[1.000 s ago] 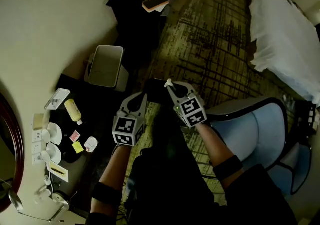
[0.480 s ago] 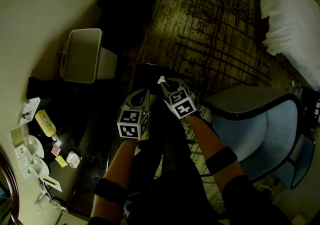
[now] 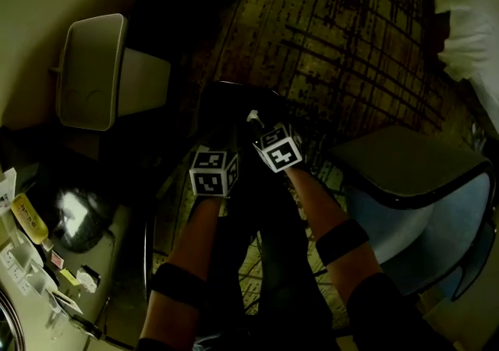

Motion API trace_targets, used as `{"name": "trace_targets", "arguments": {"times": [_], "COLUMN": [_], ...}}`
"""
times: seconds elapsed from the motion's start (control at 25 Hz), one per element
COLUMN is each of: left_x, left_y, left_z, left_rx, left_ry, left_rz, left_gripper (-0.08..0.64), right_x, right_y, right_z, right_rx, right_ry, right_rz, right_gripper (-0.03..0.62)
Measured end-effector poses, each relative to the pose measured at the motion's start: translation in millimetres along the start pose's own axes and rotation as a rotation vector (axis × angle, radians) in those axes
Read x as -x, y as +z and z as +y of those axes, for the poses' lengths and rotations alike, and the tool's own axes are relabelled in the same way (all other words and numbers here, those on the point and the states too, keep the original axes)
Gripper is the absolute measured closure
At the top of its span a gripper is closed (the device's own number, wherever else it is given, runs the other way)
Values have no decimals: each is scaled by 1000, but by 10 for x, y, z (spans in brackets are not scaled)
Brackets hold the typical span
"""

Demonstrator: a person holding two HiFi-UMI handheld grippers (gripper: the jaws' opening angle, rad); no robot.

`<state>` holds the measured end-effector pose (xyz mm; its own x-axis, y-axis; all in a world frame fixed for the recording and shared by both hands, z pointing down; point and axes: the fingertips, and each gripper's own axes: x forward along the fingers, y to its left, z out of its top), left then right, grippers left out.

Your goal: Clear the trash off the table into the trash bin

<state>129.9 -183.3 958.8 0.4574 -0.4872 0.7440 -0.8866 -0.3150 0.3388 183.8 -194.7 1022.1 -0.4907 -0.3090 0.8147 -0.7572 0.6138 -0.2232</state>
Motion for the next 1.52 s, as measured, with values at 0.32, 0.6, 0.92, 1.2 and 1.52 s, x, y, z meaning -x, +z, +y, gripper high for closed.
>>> {"name": "trace_targets", "arguments": {"times": [0.32,0.6,0.92,1.2,1.52], "left_x": [-596,-717,-490,634,2565], "left_y": [-490,-630,-442,392,1851], "left_z": [290,295,107,-765,-1285], "left_rx": [9,16,5,-49,-67], "left_ry": [9,3,-2,-87,-4], "left_rz": [60,77,64,19,-233], "left_gripper": [560,560,560,560,560], "right_x": [-829,-1015,-607,883,3016], "right_y": [-545,-742,-561,221,1980], "right_z": [-156,-182,-108,8,635], "right_rx": [13,-4,-8,-42,93], "right_ry": [-26,-34,-21,-102,-97], "right_rz": [77,126,102,-31,-294], "right_gripper": [511,381,354,586,586]}}
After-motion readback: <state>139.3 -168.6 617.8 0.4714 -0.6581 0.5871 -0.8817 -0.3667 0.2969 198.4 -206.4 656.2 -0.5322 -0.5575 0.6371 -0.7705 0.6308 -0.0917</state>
